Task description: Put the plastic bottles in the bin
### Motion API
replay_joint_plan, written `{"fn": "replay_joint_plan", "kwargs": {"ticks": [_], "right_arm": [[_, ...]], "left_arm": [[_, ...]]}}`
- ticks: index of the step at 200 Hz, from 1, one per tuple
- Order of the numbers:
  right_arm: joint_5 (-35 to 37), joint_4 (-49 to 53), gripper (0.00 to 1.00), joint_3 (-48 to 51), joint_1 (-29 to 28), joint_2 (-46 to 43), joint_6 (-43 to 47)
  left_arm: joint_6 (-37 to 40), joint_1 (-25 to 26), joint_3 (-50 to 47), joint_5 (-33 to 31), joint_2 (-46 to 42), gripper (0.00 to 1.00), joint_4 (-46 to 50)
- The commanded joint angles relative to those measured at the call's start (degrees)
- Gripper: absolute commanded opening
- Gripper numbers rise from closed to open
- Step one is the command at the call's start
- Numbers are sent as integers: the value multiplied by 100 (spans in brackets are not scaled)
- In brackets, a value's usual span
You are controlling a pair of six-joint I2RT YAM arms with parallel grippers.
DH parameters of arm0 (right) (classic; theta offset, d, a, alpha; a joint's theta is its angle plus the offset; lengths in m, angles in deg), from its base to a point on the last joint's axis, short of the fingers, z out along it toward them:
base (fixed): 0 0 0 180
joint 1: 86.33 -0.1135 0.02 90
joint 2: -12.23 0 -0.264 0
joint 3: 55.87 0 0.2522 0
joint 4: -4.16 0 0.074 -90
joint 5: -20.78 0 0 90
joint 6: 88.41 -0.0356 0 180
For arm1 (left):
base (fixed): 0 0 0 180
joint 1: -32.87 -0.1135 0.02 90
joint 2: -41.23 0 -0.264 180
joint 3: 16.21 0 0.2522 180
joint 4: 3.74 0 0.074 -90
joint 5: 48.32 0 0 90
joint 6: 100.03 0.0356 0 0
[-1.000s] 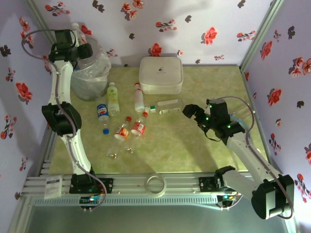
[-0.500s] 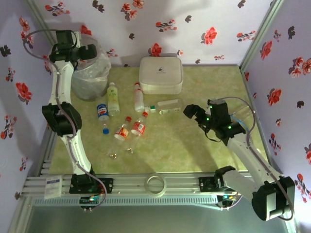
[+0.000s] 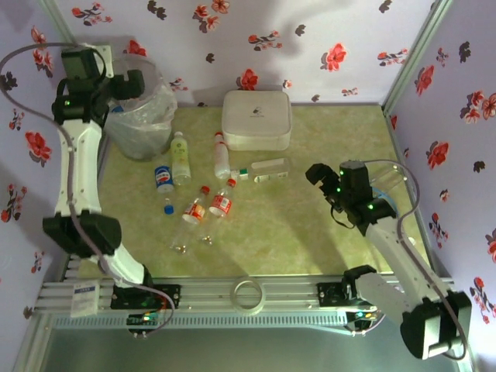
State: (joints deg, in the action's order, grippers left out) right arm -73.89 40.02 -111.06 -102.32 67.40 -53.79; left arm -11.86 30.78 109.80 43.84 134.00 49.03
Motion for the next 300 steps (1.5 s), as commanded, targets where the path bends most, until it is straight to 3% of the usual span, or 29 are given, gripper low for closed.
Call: {"fn": "replay_joint_plan", "kwargs": {"ticks": [1, 32, 58, 96, 126, 157, 194, 226, 256, 300], "right_arm": [[126, -375, 97, -199, -11, 448, -676], [373, -1141, 92, -332, -458, 999, -1254], [457, -1199, 92, -715, -835, 1504, -1103], [503, -1002, 93, -832, -826, 1677, -802], [421, -691, 96, -834, -589, 1590, -545], [201, -294, 96, -702, -132, 1298, -255], [243, 264, 97, -468, 260, 593, -29], [312, 357, 96, -65, 515, 106, -46], [44, 224, 95, 54, 581, 109, -117], [-262, -243, 95, 94, 580, 404, -297]], "left_arm": [[65, 422, -1052, 94, -701, 100, -176], [-502, 1183, -2804, 174, -1811, 100, -528], [-922, 1728, -3799, 170, -2356, 100, -542], [-1072, 3072, -4446, 158, -2250, 100, 136], [-1478, 3788, -5063, 119, -1997, 99, -237], [-1417, 4136, -4892, -66, -1286, 99, -671], [-1214, 4359, -4287, -181, -35, 99, -293], [-1320, 4418, -4238, -400, 602, 92, -516], [-1408, 4436, -4180, -977, 777, 89, -274], [-1623, 4533, -4453, -833, 724, 88, -460]]}}
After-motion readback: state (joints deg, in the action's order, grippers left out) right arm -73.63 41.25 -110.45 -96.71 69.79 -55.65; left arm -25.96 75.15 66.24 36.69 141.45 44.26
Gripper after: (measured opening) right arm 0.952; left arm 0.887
